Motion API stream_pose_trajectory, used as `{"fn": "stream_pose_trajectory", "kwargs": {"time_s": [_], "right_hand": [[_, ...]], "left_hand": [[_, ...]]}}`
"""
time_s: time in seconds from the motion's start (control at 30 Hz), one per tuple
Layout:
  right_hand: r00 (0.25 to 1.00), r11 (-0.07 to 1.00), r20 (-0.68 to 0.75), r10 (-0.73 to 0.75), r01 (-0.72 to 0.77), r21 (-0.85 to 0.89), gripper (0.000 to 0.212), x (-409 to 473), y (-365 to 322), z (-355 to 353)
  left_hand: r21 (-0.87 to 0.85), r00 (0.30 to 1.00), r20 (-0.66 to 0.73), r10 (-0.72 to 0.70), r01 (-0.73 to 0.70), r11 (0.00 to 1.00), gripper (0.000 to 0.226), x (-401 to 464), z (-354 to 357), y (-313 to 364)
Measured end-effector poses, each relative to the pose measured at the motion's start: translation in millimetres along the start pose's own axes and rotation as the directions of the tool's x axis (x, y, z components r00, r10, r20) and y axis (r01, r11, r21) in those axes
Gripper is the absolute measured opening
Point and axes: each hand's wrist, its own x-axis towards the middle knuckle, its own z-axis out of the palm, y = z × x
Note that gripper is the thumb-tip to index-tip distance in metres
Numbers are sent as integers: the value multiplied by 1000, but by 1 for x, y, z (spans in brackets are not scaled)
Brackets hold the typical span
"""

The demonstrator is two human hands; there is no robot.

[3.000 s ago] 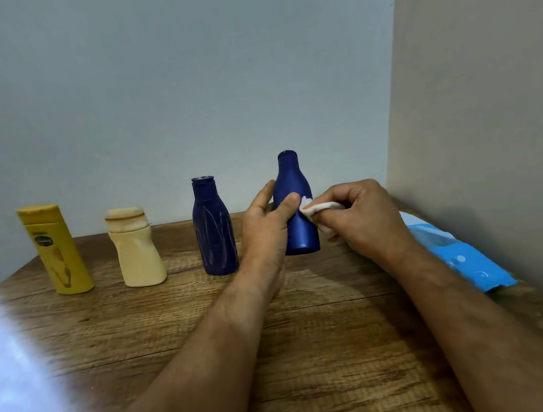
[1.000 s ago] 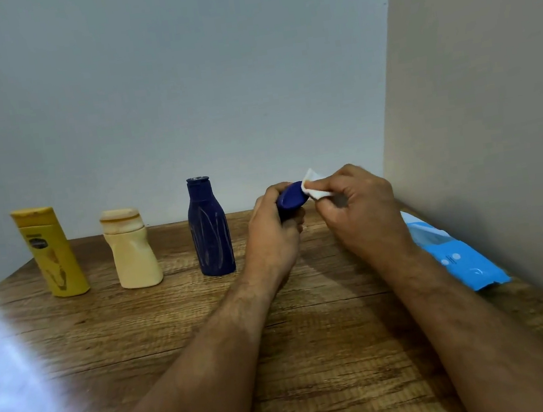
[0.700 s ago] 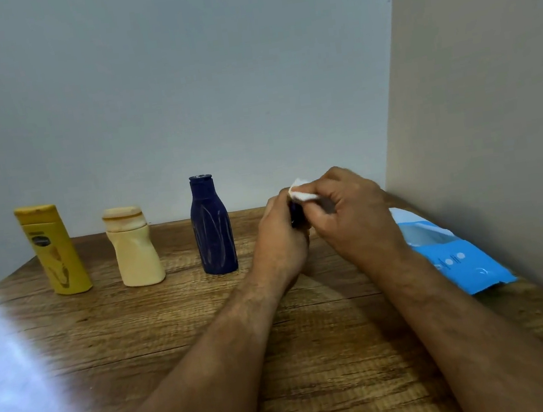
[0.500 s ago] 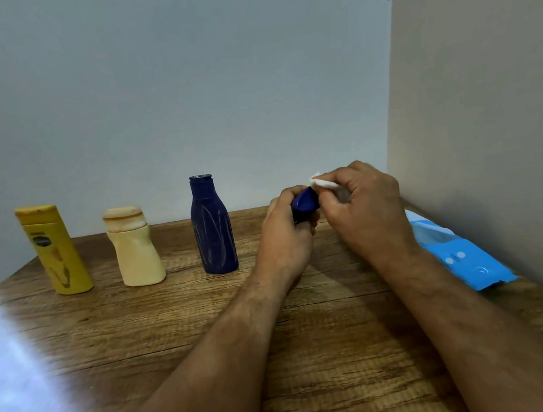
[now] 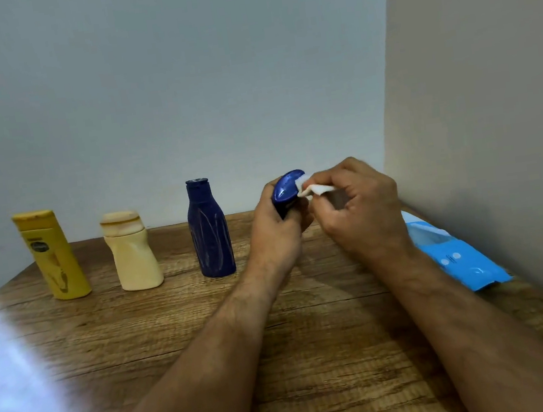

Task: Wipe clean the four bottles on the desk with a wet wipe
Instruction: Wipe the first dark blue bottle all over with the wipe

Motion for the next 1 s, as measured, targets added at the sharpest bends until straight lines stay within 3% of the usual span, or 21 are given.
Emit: {"fn": "stream_pose_trajectory", "kwargs": {"time_s": [0.07,0.2,0.4,0.5,0.63,0.73,0.77,0.9,1.0], "right_hand": [[998,999,-55,17,-15,29,24,1,0,0],[1000,999,9,9,-10,44,27,0,-1,1],[997,997,-51,63,-60,55,17,3,7,0],[990,974,22,139,-141,179,14,3,7,0],[940,888,179,289,-333,318,14,3,8,1],[909,839,250,334,-407,361,10,3,8,2],[901,836,252,352,-424,348,10,3,8,2],[895,876,258,365,-424,231,14,1,10,6],[913,900,217,345,-388,201,16,0,11,9]], "left_hand": [[-22,999,15,-39,39,999,38,-1,0,0],[-47,996,64,-65,68,997,42,-3,2,0],[-91,996,64,-61,67,994,36,-3,0,4],[-204,994,87,-72,89,975,40,-5,-3,6],[-580,977,130,-168,212,786,39,-7,-8,13],[-524,974,82,-210,221,823,36,-5,-8,14],[-487,977,85,-197,213,847,39,-5,-8,15],[-439,981,99,-168,195,877,97,-2,-9,12],[-372,973,137,-185,224,901,101,-3,-8,11]]}}
